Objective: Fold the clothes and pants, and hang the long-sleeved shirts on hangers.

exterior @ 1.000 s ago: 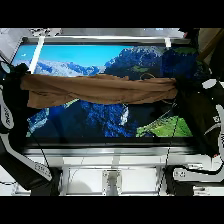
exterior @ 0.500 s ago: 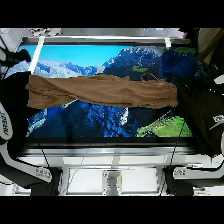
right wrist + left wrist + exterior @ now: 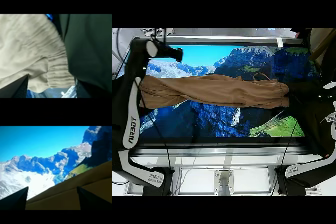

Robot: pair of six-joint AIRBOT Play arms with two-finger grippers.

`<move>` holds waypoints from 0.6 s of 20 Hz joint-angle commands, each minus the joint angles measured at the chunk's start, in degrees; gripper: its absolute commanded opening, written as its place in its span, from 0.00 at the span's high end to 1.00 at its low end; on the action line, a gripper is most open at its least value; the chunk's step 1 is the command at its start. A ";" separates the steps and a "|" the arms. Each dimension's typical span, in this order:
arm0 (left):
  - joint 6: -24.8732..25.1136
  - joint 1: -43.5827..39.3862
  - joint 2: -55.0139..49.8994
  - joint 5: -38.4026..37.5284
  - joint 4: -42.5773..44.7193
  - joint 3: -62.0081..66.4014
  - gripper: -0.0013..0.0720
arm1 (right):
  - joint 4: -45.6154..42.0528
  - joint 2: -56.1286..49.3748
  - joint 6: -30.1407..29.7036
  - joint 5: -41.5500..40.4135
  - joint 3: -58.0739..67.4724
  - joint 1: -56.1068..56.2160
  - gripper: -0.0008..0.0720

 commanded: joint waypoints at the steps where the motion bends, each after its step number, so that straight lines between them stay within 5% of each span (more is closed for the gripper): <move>1: 1.68 -4.26 -0.31 0.00 0.13 -0.02 0.03 | 1.70 -3.82 -4.00 -0.13 0.15 -0.42 0.12; 5: 1.70 -6.12 -1.44 -0.04 0.13 -0.04 0.03 | 10.88 -7.04 -9.20 -0.42 0.24 -0.28 0.12; 12: 1.90 -7.80 -3.30 -0.20 -0.09 -0.04 0.03 | 5.05 -6.97 -9.79 6.64 7.98 -3.74 0.12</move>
